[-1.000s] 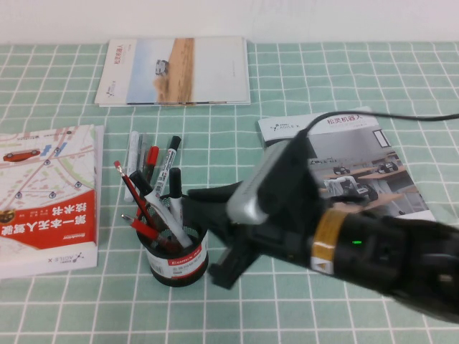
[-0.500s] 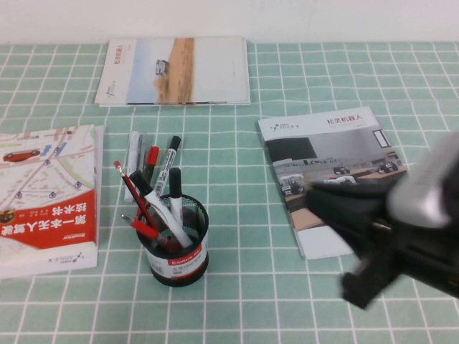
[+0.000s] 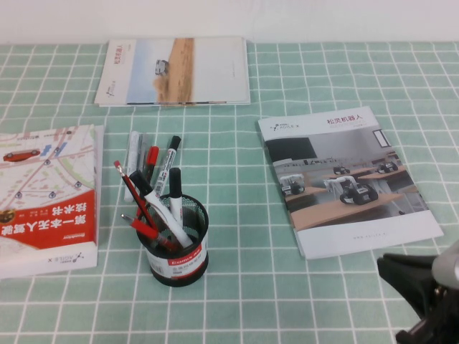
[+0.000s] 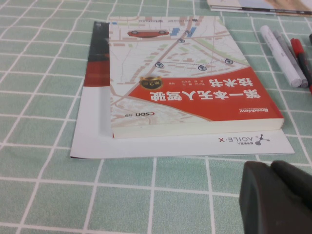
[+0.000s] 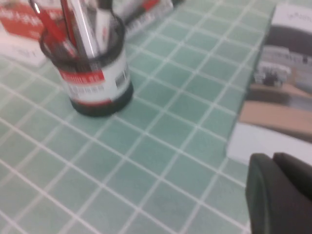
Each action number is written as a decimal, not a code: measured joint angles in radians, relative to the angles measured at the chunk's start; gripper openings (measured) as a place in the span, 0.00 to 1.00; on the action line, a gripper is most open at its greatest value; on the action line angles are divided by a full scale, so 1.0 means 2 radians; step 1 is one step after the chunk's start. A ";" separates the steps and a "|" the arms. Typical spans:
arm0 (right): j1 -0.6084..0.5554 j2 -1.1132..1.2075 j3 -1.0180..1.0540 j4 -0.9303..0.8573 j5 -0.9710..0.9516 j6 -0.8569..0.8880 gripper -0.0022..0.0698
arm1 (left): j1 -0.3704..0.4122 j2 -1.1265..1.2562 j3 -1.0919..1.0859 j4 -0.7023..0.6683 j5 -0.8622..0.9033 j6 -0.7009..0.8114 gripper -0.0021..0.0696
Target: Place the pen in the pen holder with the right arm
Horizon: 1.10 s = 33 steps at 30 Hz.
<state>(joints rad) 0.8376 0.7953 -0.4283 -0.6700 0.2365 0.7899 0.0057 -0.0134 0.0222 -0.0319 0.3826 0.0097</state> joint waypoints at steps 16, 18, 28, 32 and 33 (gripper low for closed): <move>-0.321 -0.244 0.203 -0.019 -0.108 0.001 0.00 | 0.000 0.000 0.000 0.000 0.000 0.000 0.02; -0.339 -0.280 0.221 -0.020 -0.108 0.001 0.00 | 0.000 0.000 0.000 0.000 0.000 0.000 0.02; -0.358 -0.400 0.227 -0.021 -0.062 0.001 0.00 | 0.000 0.000 0.000 0.000 0.000 0.000 0.02; -0.352 -0.402 0.227 -0.020 -0.065 0.001 0.00 | 0.000 0.000 0.000 0.000 0.000 0.000 0.02; -0.353 -0.402 0.227 -0.019 -0.071 0.001 0.00 | 0.000 0.000 0.000 0.000 0.000 0.000 0.02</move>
<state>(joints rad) 0.1326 -0.0087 0.0249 -0.7076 0.0951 0.7916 0.0057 -0.0134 0.0222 -0.0319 0.3826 0.0097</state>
